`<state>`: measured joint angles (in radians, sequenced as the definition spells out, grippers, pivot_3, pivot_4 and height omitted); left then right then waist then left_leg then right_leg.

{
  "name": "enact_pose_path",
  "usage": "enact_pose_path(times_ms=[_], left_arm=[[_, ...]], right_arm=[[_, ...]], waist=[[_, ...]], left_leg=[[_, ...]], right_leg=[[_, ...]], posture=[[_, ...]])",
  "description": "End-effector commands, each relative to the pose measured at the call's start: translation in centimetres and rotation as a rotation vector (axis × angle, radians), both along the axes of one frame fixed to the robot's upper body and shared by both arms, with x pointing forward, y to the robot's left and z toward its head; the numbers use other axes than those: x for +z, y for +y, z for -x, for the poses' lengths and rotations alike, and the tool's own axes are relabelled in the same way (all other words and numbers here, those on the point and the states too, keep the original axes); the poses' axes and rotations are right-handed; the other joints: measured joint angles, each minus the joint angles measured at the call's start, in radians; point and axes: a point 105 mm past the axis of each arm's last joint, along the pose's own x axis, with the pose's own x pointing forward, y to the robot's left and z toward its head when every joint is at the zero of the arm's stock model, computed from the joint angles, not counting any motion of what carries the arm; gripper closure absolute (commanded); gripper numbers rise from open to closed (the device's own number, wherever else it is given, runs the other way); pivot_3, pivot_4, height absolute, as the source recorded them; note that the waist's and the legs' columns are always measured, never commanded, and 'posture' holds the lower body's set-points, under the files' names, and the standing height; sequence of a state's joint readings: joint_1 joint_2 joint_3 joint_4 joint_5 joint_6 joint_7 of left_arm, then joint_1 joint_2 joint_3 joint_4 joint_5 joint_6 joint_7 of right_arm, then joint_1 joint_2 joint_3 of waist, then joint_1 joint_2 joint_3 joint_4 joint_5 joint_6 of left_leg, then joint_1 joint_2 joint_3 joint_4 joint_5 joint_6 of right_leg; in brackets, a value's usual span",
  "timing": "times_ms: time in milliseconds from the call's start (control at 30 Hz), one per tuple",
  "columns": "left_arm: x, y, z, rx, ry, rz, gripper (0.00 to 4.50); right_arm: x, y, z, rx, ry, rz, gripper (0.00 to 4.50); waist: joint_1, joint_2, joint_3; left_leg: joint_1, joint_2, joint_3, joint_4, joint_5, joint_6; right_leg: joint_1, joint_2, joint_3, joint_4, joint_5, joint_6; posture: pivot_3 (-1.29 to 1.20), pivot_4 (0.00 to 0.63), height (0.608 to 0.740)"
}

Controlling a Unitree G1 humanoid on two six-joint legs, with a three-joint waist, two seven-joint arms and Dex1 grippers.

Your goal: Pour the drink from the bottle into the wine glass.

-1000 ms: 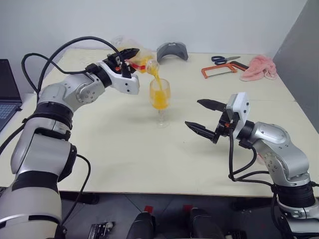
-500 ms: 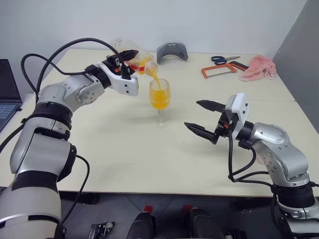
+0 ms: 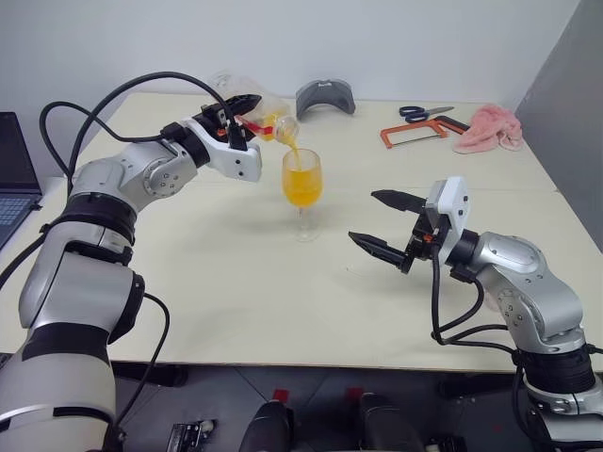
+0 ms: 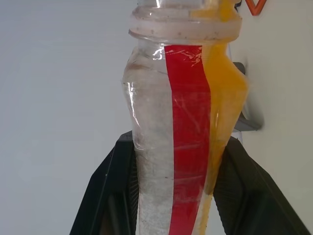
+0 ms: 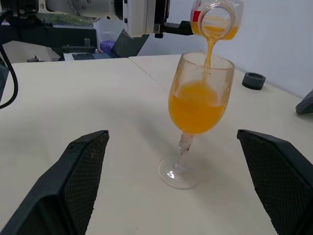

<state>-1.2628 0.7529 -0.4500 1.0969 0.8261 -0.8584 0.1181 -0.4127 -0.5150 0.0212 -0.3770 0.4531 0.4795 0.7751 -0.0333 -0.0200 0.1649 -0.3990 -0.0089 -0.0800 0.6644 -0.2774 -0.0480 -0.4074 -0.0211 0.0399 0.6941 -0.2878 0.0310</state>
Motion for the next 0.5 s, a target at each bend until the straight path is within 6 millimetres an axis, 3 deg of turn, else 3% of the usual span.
enact_pose_path(times_ms=[33, 500], left_arm=[[1.9, 0.3, 0.2, 0.001, -0.045, 0.04, 2.83], [0.4, 0.3, 0.1, -0.012, 0.058, 0.192, 2.83]], right_arm=[[1.0, 0.2, 0.7, 0.013, -0.049, -0.001, 0.0], [1.7, 0.2, 0.1, -0.029, -0.1, -0.023, 0.0]], waist=[[0.0, 0.0, 0.0], [0.0, 0.0, 0.0]], left_leg=[[0.0, 0.0, 0.0, 0.0, 0.0, 0.0], [0.0, 0.0, 0.0, 0.0, 0.0, 0.0]], right_leg=[[0.0, 0.0, 0.0, 0.0, 0.0, 0.0], [0.0, 0.0, 0.0, 0.002, 0.0, 0.0]], posture=[[0.0, 0.15, 0.74], [0.0, 0.15, 0.74]])
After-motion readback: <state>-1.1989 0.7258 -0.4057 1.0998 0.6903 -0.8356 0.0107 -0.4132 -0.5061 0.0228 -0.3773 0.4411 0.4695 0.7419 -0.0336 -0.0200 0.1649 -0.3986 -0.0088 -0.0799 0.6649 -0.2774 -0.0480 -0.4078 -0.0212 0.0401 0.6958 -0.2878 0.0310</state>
